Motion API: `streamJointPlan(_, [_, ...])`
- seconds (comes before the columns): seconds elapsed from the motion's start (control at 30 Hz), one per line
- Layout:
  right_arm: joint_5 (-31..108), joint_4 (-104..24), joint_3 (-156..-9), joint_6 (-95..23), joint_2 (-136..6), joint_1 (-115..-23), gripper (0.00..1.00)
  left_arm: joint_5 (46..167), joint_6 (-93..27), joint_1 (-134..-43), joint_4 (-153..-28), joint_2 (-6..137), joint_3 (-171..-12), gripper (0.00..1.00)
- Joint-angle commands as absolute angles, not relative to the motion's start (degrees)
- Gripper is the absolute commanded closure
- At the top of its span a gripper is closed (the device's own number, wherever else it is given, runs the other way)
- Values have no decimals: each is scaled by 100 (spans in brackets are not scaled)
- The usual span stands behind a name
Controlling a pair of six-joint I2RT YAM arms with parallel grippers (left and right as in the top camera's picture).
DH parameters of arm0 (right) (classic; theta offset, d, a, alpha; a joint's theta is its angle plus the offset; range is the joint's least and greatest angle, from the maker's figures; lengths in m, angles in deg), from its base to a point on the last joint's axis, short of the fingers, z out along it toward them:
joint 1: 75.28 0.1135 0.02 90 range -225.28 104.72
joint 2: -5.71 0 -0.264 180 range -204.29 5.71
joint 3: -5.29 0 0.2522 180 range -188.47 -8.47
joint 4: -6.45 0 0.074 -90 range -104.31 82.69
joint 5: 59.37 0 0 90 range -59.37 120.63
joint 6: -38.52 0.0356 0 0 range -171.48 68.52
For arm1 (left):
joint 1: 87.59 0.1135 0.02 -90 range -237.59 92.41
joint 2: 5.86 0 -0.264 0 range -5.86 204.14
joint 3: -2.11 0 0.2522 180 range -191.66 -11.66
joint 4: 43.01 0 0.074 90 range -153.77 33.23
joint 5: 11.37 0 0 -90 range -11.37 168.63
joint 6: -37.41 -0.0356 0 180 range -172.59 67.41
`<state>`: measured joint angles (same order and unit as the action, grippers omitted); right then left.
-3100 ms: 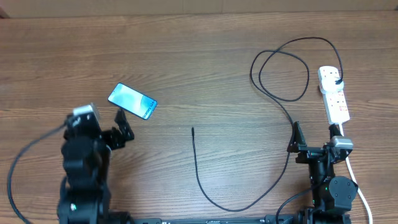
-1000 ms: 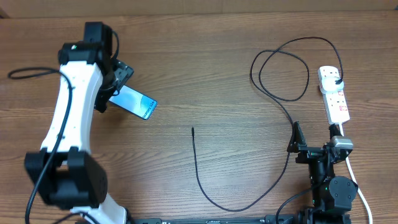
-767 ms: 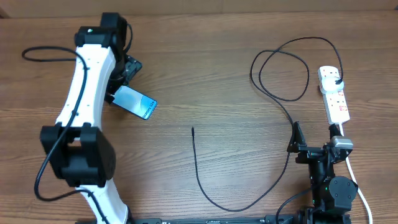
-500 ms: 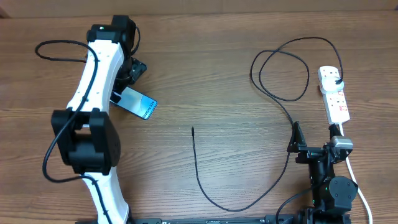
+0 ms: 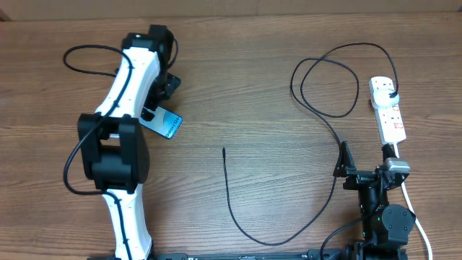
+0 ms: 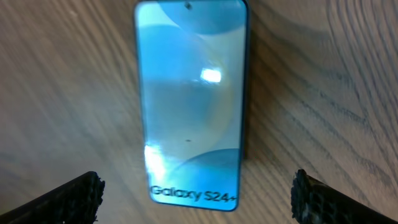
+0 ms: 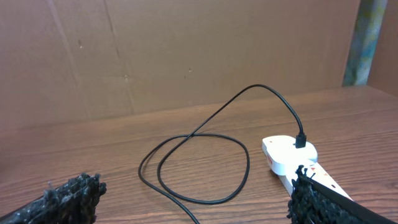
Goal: Plug charger to phone and switch on socket
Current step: 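Lower the left gripper onto the phone and align with its edges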
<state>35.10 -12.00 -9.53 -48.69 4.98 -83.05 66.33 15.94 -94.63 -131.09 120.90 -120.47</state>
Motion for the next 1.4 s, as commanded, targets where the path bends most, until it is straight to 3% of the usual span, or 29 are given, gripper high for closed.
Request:
streamJointPlan(0.0, [3473,-1178,-892,-4865,555,-8274,0,6491,1841,-9546,-13013,12402,-12152,0])
streamJointPlan(0.27, [3473,-1178,-892,-4865,555,-8274,0,6686,2119,-9555,-12987,12946,-12150,0])
streamJointPlan(1.37, [3473,-1178,-892,-4865,555,-8274,0,6618,2016,-9551,-12786,12944,-12152,0])
